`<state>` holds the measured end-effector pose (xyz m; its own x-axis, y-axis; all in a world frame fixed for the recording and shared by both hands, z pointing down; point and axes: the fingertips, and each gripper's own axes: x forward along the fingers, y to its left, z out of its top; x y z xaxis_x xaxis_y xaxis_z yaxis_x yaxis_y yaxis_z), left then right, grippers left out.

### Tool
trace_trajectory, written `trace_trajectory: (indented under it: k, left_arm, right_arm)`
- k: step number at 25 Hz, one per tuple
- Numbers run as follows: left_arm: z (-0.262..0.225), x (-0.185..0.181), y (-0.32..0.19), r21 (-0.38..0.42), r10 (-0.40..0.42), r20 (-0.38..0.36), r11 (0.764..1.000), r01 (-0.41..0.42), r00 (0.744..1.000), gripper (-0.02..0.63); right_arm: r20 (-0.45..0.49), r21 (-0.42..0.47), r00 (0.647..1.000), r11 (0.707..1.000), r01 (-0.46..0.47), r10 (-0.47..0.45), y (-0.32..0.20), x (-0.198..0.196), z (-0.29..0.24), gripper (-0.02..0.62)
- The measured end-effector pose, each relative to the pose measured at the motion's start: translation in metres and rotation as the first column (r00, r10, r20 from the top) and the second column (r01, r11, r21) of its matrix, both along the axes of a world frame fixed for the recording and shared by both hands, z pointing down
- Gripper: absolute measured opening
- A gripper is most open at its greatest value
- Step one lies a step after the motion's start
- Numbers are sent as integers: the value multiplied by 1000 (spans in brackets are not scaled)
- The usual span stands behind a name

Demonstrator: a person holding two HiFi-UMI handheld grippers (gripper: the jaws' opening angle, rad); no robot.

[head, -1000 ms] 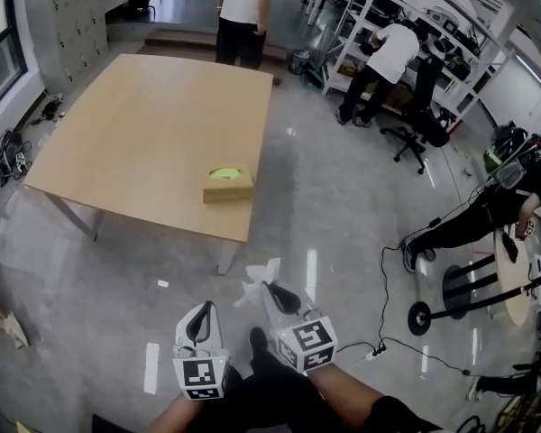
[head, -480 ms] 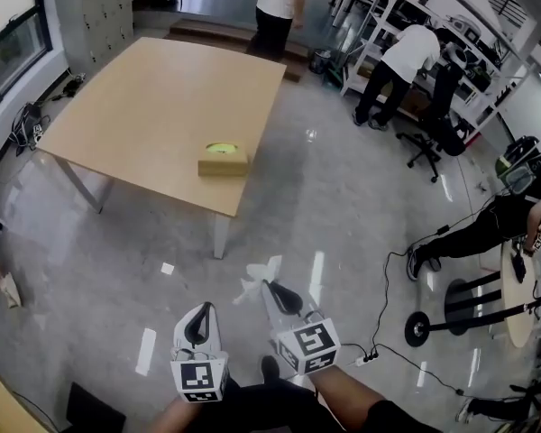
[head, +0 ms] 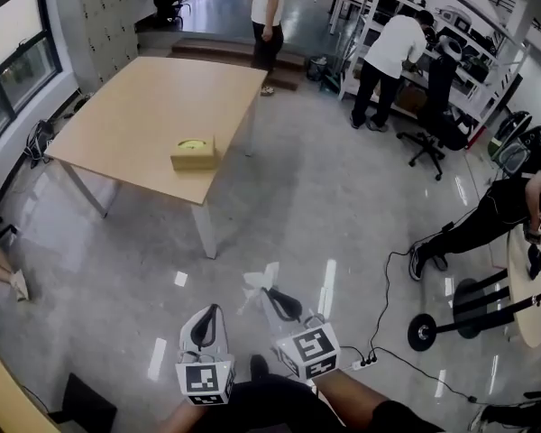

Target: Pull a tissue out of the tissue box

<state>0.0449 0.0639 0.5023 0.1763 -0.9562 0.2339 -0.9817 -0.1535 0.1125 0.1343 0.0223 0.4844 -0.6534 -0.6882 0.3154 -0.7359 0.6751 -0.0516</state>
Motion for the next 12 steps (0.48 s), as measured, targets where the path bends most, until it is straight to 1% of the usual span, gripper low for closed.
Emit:
trace_trajectory:
  k: [6,9,12]
  left_arm:
    - [0,34,22,11,-9,18,1000,9,1000,18]
    - [-1,36,33,3,-27,38,1000,27,999,18]
    - [-2,33,41,-1,-59,42,998,59,997,18]
  right_arm:
    - [14,-11,1000,1000,23,-22,25,32,2,-3]
    - [32,-29,999,999,26,-25,39,41,7,-3]
    - [42,-43,998,998,43,-41,51,44,11,-3]
